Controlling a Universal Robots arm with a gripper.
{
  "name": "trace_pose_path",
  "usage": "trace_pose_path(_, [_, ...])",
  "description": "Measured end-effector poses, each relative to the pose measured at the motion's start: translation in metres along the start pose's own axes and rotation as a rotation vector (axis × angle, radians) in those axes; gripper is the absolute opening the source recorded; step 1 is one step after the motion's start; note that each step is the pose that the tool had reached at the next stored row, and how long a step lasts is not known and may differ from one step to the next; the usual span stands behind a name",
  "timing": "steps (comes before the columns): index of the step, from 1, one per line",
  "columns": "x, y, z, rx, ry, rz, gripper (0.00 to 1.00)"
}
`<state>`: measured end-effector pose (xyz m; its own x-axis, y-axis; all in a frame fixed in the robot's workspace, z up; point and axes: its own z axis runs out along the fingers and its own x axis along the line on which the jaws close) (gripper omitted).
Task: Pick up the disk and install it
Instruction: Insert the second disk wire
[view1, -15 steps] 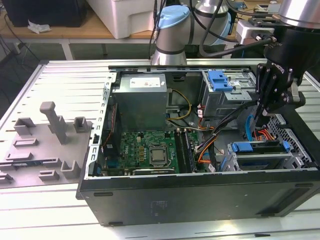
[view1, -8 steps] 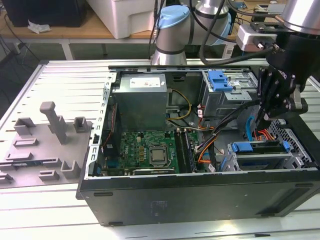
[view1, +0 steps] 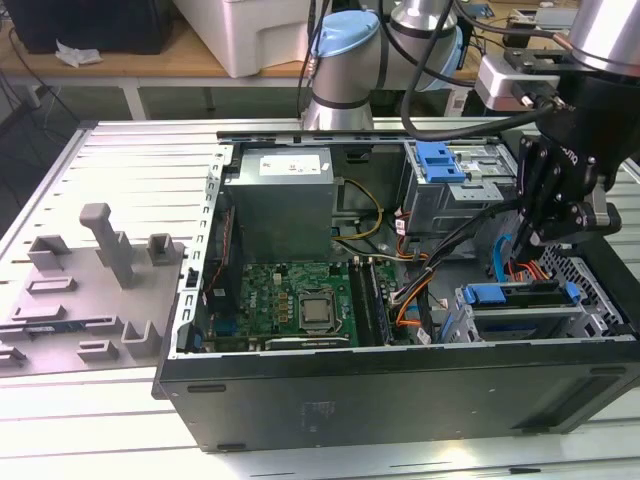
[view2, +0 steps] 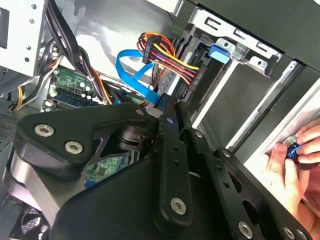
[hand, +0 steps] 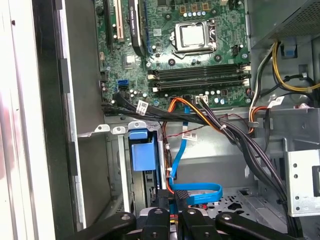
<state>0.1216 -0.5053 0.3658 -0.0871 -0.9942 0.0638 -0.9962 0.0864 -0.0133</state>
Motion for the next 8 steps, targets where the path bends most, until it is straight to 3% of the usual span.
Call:
trace_pose_path(7, [0.0001,0.0001,0.0002,0.0008,-0.0004,-0.003,0.16])
trace_pose_path(8, [0.0002,0.0002,0.0002,0.0054,-0.0009,-0.003,0.16])
